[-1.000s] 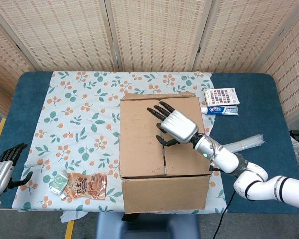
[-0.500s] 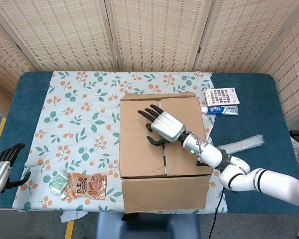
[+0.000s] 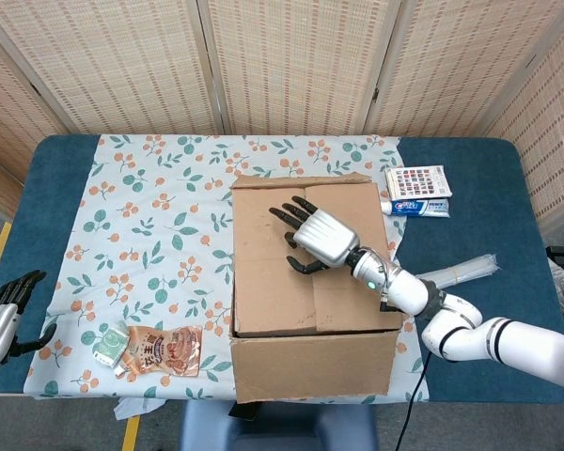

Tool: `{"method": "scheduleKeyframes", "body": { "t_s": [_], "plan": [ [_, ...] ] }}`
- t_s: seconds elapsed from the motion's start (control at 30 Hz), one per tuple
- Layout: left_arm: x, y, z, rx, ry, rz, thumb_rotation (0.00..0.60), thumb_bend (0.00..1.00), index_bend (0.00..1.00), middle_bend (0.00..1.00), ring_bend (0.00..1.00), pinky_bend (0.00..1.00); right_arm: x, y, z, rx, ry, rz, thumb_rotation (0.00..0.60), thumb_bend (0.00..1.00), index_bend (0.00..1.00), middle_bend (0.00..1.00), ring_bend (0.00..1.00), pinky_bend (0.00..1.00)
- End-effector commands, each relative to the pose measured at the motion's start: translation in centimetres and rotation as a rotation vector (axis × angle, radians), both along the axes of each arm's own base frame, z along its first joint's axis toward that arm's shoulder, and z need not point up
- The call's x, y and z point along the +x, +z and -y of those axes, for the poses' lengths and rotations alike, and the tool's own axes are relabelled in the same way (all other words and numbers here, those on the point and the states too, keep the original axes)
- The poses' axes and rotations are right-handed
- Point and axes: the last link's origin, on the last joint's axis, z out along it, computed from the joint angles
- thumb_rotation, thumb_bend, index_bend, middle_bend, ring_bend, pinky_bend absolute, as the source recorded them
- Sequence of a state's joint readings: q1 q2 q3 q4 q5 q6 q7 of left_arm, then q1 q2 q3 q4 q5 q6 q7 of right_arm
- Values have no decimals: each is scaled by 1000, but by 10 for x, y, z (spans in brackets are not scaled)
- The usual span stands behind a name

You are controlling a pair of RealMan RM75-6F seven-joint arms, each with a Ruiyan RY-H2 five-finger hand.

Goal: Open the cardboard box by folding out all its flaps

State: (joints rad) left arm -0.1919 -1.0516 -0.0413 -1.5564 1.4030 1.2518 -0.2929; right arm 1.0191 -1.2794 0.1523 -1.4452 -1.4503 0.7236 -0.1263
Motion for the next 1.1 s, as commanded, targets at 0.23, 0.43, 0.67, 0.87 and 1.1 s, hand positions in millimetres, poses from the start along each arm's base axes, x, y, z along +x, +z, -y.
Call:
{"method": "scheduleKeyframes", "body": {
  "t_s": [0.23, 0.43, 0.67, 0.87, 1.1],
  "plan": [
    [0, -1, 0, -3, 0, -3, 600, 420, 0, 82, 2, 0, -5, 12, -3, -19, -3, 4, 131, 592, 564, 2, 0, 0],
    [0, -1, -1, -3, 0, -1, 600, 420, 0, 81, 1, 0, -11, 17, -5, -27, -5, -7, 133, 592, 576, 6, 0, 0],
    [1, -2, -1, -3, -3, -3, 600, 420, 0, 78, 0, 0, -22, 15, -8, -35, -13, 5, 129, 592, 576, 6, 0, 0],
    [1, -2, -1, -5, -2, -4, 600, 420, 0, 77, 0, 0, -25, 17, -8, -38, -14, 24, 128, 593, 576, 6, 0, 0],
    [1, -2, -1, -5, 0, -7, 600, 420, 0, 77, 0, 0, -19, 12, -7, -33, -4, 40, 126, 593, 564, 6, 0, 0]
  ]
}}
